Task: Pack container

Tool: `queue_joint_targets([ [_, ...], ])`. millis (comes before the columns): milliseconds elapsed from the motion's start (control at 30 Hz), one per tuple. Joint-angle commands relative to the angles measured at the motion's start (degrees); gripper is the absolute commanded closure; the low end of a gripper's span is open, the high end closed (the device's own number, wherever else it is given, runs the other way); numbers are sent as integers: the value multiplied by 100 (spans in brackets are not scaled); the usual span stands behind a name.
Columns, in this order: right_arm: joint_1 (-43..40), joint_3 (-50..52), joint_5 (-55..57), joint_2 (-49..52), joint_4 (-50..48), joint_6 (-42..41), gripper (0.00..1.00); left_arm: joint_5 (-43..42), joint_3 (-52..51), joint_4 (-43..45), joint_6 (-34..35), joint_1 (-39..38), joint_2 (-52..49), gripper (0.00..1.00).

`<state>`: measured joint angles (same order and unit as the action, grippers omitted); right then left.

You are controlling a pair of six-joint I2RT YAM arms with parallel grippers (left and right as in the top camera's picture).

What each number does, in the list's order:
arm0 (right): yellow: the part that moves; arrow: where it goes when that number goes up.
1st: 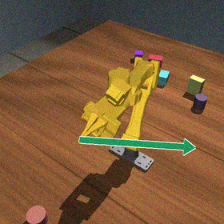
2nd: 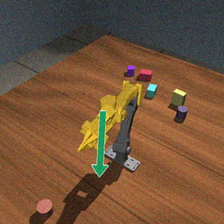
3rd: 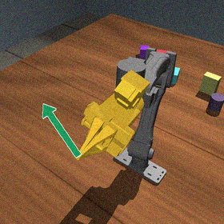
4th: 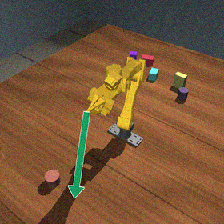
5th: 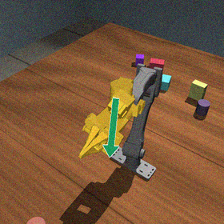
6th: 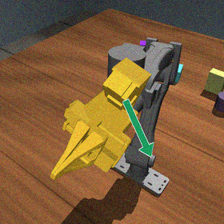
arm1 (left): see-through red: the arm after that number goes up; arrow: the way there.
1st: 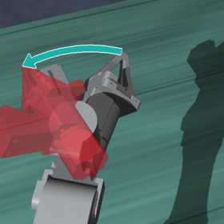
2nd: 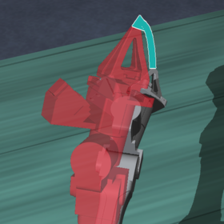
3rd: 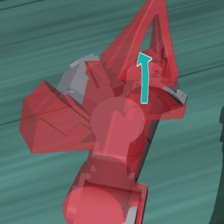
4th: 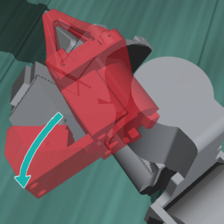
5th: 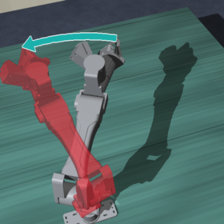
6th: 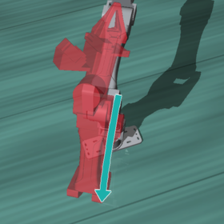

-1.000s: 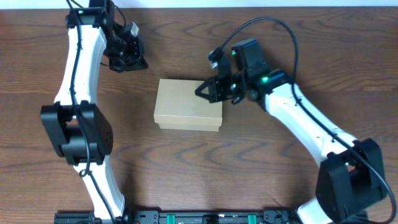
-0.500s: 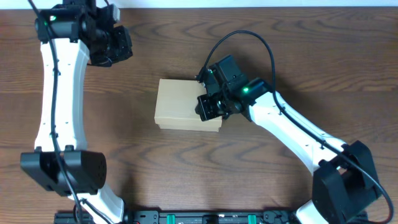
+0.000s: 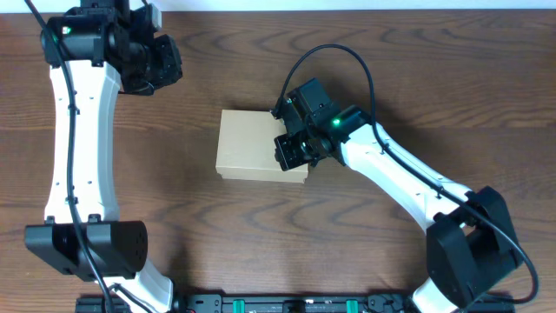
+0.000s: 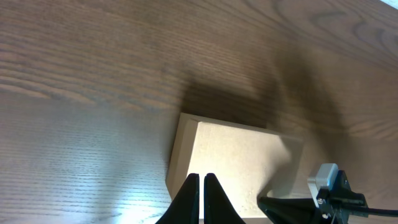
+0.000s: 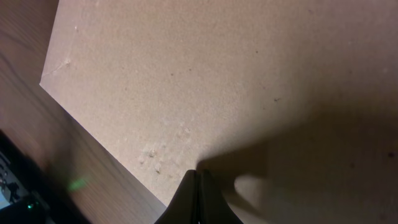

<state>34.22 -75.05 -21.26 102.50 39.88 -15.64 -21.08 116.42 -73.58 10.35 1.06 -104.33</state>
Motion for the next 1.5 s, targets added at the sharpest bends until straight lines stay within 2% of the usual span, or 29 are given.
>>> queue_joint_targets([
  [0,37,111,343,317,0,157,99,52,155,-35,20,2,98,95],
  [233,37,52,70,-76,-7,173,99,48,157,-37,22,2,103,94],
  [400,-33,-22,72,-761,-39,586,97,22,157,-35,22,2,236,94],
  [433,-81,-24,72,-887,-33,684,84,24,157,-37,39,2,284,83],
  [467,-146,-22,68,-1027,-24,765,66,22,157,-39,48,2,343,55],
  [533,-302,-24,70,-1318,2,916,34,24,157,-39,63,2,514,10],
  [567,-378,-24,68,-1434,17,960,15,22,157,-39,68,2,595,4],
  [600,-442,-24,68,-1532,39,1010,1,24,157,-42,92,2,662,4],
  [800,-881,-22,70,-2116,404,1550,1,13,157,-219,146,2,1130,4],
  [900,-1204,-22,101,-2656,874,2280,1,98,155,-485,-17,4,1467,4],
  [1200,-2417,20,304,-4133,2267,3115,1,811,83,-1346,-136,4,2509,5],
  [1367,-3073,544,271,-5165,2444,3263,1,949,-553,-1480,-37,4,3427,5],
  [1467,-3300,1156,216,-6094,2579,3263,1,946,-1604,-1335,44,4,4435,5],
])
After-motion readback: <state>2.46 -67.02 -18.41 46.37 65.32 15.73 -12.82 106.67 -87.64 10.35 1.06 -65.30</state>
